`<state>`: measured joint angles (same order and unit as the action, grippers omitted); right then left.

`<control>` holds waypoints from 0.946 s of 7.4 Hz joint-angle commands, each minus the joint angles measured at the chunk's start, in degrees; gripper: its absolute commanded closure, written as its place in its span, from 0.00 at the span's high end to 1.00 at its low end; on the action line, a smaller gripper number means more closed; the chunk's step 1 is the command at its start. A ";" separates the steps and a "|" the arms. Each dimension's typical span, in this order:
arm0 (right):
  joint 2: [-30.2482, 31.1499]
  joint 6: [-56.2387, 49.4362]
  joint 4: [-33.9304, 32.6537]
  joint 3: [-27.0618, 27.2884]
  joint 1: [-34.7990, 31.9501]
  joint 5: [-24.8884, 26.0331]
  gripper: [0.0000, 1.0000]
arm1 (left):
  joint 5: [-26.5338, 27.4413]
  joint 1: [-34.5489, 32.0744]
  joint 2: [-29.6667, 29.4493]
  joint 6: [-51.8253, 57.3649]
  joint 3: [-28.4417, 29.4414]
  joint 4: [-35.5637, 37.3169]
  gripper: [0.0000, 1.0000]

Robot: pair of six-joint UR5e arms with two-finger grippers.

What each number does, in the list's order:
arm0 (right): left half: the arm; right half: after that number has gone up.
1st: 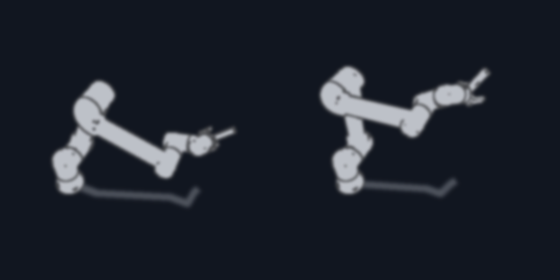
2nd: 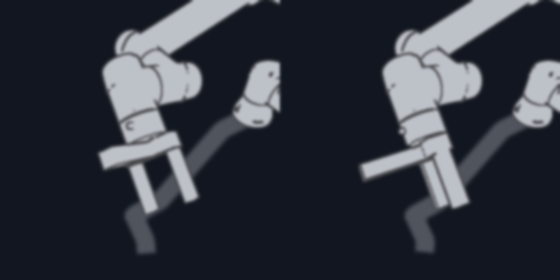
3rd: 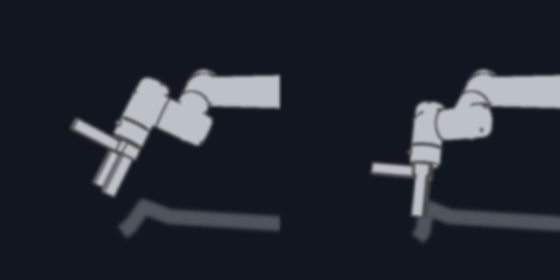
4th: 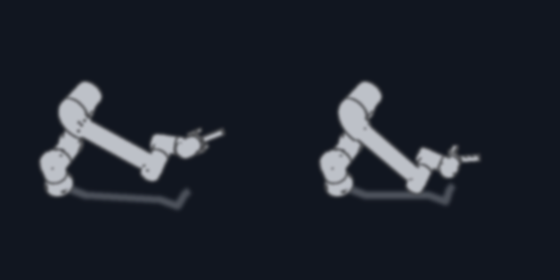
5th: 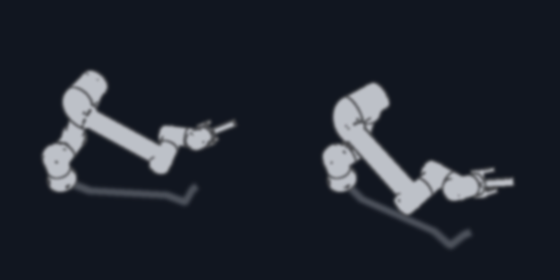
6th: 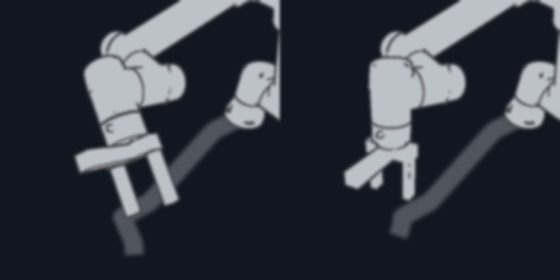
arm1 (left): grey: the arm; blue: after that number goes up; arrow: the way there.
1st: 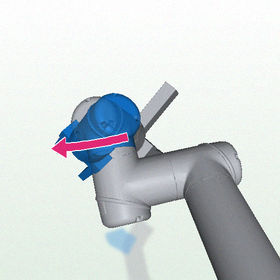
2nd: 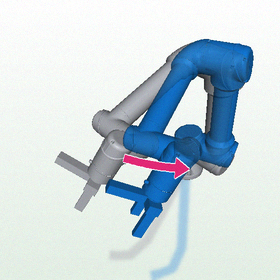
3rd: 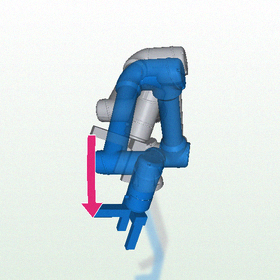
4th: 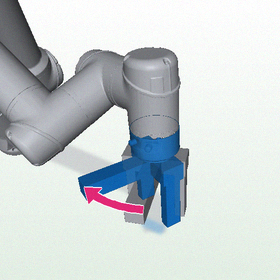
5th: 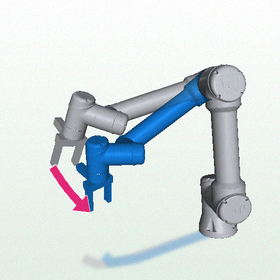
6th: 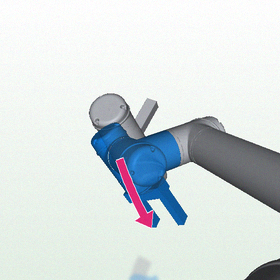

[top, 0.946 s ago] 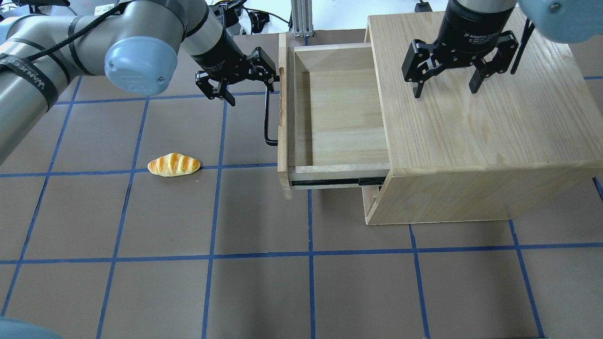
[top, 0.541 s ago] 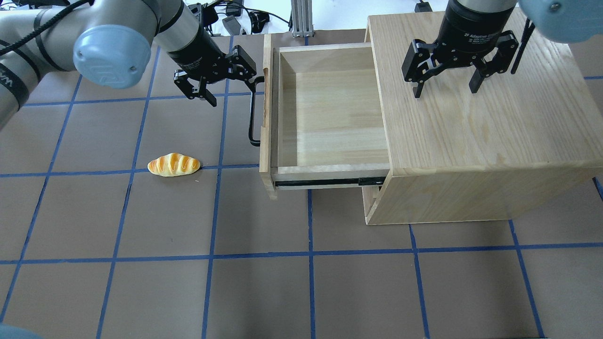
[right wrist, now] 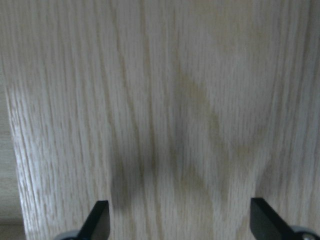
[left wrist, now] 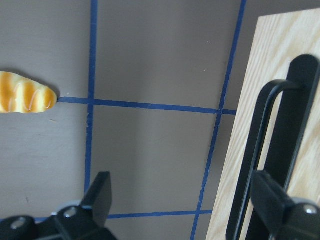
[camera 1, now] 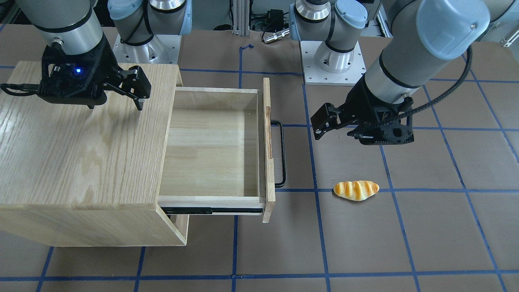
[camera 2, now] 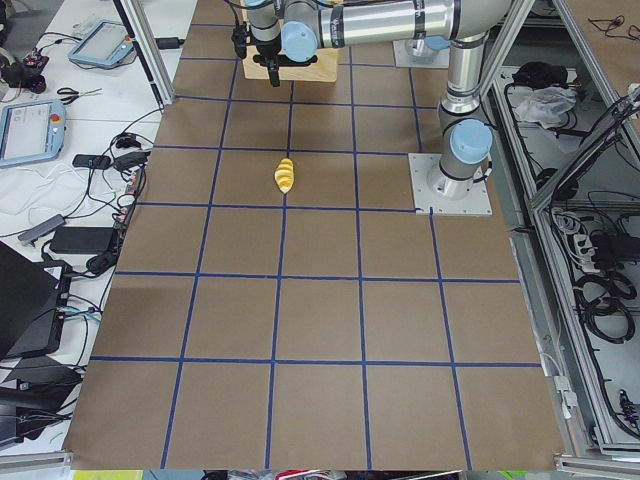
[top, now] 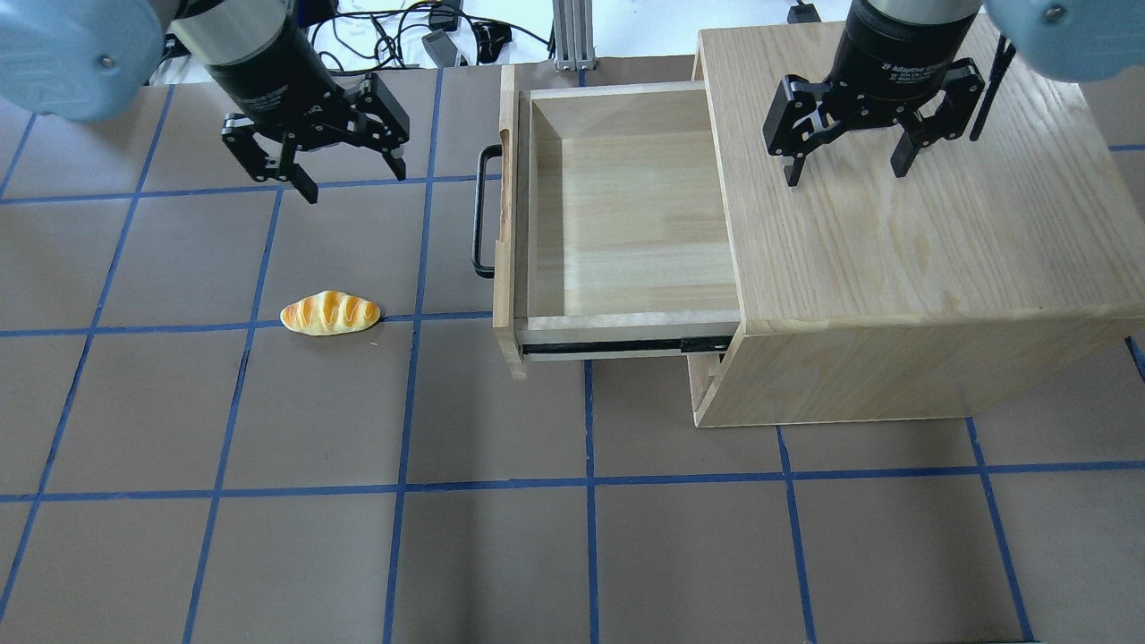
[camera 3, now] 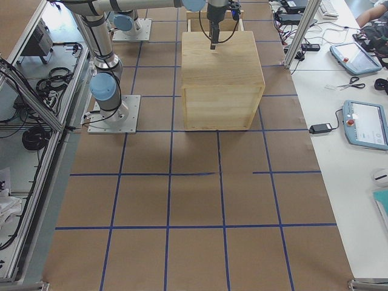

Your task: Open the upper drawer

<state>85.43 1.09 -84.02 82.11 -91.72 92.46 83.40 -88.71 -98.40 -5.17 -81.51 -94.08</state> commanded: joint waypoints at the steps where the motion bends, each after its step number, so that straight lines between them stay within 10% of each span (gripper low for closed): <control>1: 0.00 -0.03 0.00 -0.02 -0.04 0.00 1.00 | 7.01 0.12 4.34 1.74 0.30 -2.78 1.00; 7: 0.00 0.06 0.00 -0.02 -0.04 0.00 1.00 | 7.57 -0.33 9.36 6.14 -3.20 -2.34 1.00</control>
<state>85.43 1.12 -84.02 82.09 -91.74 92.46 90.90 -88.96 -90.28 0.36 -83.45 -96.53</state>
